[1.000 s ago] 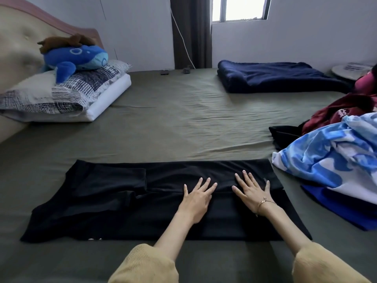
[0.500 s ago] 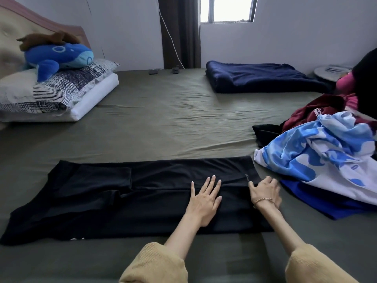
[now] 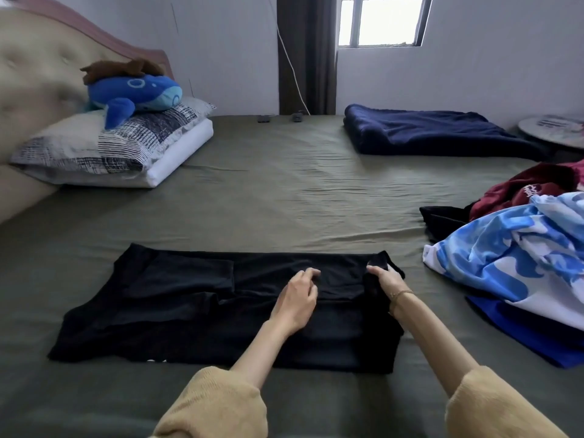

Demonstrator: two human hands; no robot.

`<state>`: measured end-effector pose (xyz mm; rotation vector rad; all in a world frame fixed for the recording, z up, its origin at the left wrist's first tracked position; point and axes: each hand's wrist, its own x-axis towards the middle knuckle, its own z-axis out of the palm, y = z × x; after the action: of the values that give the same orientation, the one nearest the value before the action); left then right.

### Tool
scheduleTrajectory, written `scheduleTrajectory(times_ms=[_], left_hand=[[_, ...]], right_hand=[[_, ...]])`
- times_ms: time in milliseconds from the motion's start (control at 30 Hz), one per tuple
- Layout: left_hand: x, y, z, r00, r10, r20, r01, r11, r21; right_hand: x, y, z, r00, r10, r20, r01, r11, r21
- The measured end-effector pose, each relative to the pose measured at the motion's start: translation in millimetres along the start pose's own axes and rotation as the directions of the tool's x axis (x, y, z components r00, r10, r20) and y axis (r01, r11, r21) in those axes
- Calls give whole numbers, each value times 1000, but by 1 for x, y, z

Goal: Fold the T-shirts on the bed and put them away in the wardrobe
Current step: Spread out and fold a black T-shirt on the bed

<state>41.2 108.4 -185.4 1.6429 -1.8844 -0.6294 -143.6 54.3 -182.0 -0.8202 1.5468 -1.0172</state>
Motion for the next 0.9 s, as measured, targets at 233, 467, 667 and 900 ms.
scheduleTrajectory(times_ms=[233, 467, 667, 900], left_hand=[[1, -50, -55, 952, -279, 126, 306, 858, -412], [-4, -107, -119, 919, -393, 17, 350, 797, -491], [-13, -172, -185, 885, -465, -29, 382, 760, -526], [-32, -238, -229, 816, -577, -21, 452, 660, -600]], right_hand=[[-29, -6, 126, 973, 1, 232, -2, 1000, 3], [-65, -9, 243, 904, 8, 428, -15, 1000, 13], [-77, -6, 338, 840, 42, 541, -6, 998, -68], [-104, 3, 422, 739, 90, 667, 63, 977, -202]])
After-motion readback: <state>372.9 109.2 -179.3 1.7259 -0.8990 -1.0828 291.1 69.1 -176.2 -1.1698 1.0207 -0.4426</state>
